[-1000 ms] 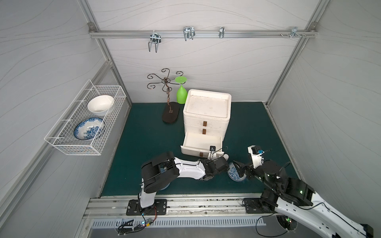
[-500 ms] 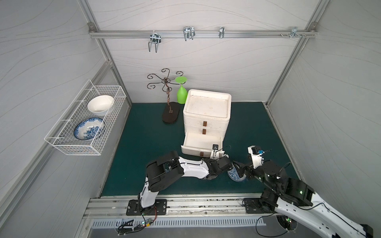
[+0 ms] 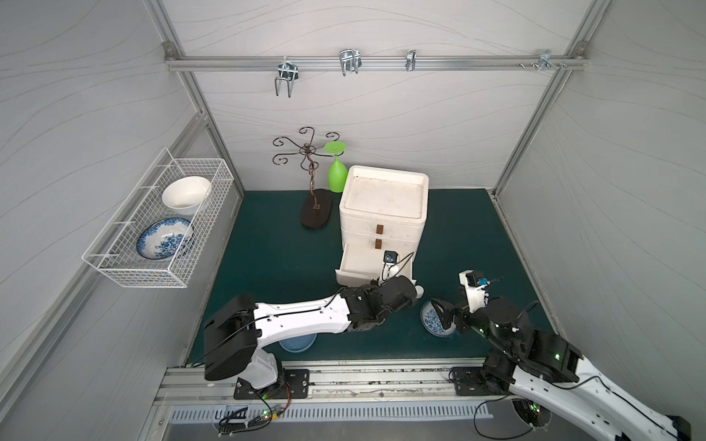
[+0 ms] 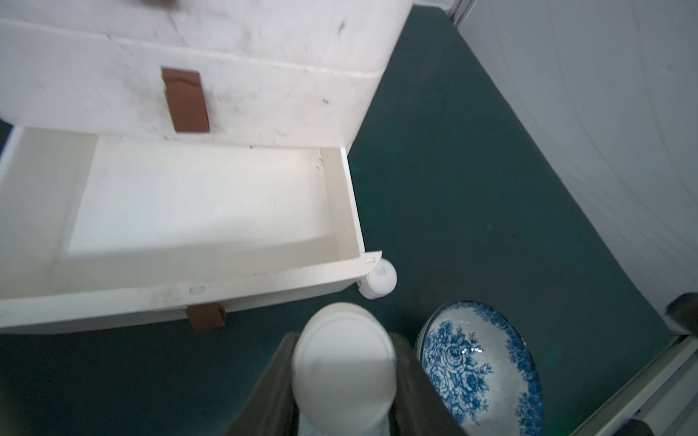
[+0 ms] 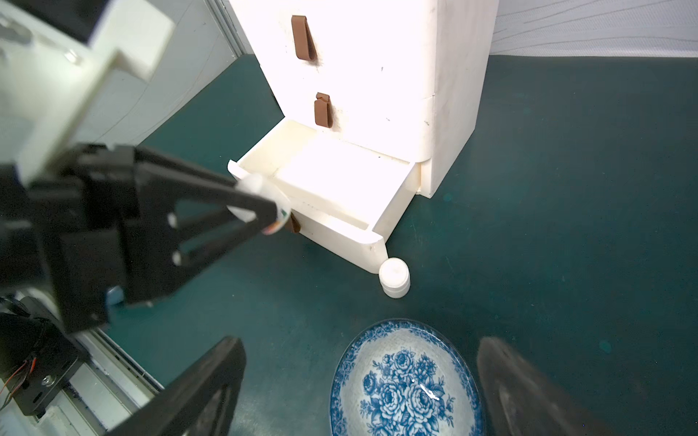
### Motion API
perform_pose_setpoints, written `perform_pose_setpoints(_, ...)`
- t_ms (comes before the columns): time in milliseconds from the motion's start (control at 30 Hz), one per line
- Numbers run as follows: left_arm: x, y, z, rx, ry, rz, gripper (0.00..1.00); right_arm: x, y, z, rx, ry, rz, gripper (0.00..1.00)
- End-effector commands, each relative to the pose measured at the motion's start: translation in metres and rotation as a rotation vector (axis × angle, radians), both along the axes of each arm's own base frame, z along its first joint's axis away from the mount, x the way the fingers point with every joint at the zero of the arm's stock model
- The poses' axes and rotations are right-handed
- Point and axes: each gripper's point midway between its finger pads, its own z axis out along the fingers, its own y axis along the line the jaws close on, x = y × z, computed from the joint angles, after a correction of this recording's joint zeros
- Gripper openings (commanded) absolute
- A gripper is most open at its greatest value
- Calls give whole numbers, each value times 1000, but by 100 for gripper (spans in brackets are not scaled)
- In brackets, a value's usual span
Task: Put the paint cans in the drawer according to color
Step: Place the paint can in the drawer.
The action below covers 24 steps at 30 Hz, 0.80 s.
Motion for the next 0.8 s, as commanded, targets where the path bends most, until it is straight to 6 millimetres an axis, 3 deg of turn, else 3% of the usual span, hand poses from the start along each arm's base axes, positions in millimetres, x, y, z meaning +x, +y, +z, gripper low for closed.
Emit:
perform_pose_setpoints(0,27,33,-14,52,28,18,22,3,4,-1,6,-1,-6,99)
perform_pose_setpoints(133,62,58,-18,78,-11,37,23,5,8,-6,-17,14,-4,99)
perform_pose_setpoints(367,109,81,-62,84,73,71,25,6,13,-14,-50,54,2,99)
perform_pose_setpoints(533,122,80,-84,113,100,66,34,9,23,-16,-58,92,9,99)
perform_pose_setpoints(600,127,82,-91,140,98,73,40,12,37,-15,-83,89,58,99)
perform_pose_setpoints(767,130,89,-91,172,67,92,53,26,48,-3,-146,103,36,99)
